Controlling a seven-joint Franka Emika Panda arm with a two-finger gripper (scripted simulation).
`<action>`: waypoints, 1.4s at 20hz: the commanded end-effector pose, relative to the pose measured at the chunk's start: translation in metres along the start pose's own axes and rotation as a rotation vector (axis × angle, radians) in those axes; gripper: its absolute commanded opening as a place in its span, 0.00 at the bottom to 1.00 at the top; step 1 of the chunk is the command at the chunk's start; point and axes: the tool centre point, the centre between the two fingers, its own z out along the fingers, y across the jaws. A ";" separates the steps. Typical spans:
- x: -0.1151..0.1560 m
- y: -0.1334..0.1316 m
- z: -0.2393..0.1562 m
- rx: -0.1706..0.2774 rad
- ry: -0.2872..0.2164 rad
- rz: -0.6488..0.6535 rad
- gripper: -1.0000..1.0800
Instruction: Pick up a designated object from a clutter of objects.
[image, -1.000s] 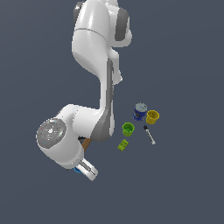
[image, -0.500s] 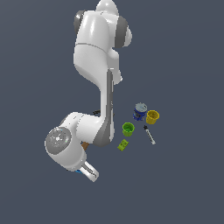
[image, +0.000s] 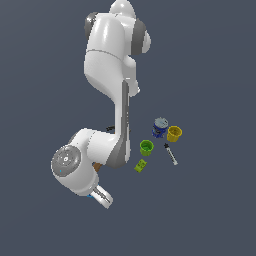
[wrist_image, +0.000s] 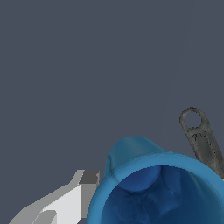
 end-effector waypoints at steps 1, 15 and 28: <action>0.000 0.000 -0.001 0.000 0.001 0.000 0.00; -0.012 0.000 -0.012 0.000 0.000 0.000 0.00; -0.067 -0.001 -0.065 0.001 0.000 0.000 0.00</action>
